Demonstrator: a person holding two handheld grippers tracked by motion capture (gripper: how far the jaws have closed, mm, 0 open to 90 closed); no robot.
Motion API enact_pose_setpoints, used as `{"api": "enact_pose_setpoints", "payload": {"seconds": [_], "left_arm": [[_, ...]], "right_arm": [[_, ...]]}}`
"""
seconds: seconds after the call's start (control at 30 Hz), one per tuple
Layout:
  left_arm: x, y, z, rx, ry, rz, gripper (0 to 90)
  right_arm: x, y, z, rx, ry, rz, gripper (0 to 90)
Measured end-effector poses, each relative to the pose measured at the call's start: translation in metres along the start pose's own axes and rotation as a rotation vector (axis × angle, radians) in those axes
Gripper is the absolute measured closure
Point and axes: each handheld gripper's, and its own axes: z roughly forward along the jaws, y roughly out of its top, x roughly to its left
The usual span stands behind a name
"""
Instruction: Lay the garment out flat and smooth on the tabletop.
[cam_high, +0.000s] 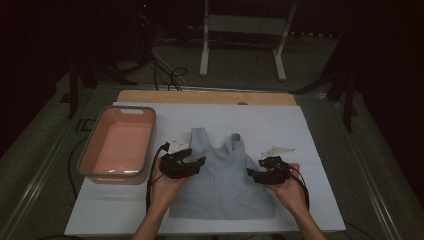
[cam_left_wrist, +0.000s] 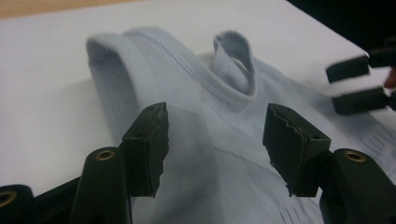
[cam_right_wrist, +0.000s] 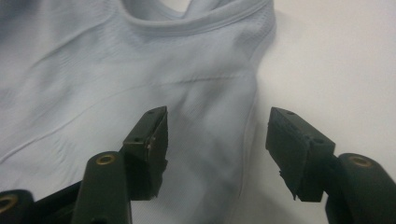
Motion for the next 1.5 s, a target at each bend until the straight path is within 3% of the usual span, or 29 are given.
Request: {"api": "enact_pose_setpoints", "payload": {"seconds": [0.17,0.37,0.43,0.5,0.6,0.87,1.17,1.5], "left_arm": [[-0.005,-0.005,0.004,0.014,-0.014,0.009,41.3],[-0.013,0.005,0.008,0.005,-0.033,0.029,41.8],[-0.016,0.010,0.012,0.006,-0.042,0.040,42.1],[-0.019,0.015,0.017,0.011,-0.049,0.055,42.4],[-0.025,0.023,0.026,0.017,-0.055,0.071,42.7],[-0.031,0.038,0.053,0.046,-0.062,0.084,43.5],[-0.031,0.046,0.068,0.055,-0.072,0.055,43.5],[-0.031,0.049,0.078,0.060,-0.087,0.039,43.6]], "right_arm": [[-0.009,0.002,0.015,0.029,-0.025,0.039,43.7],[-0.017,0.002,0.030,0.066,-0.001,0.101,49.0],[-0.018,0.002,0.032,0.071,0.020,0.122,57.9],[-0.017,0.002,0.032,0.065,0.055,0.131,74.4],[-0.013,0.003,0.028,0.043,0.057,0.102,84.4],[0.003,0.007,0.012,-0.065,0.087,0.025,84.8],[0.015,0.008,0.007,-0.111,0.156,-0.021,84.9],[0.031,0.010,0.006,-0.144,0.222,-0.130,85.2]]}}
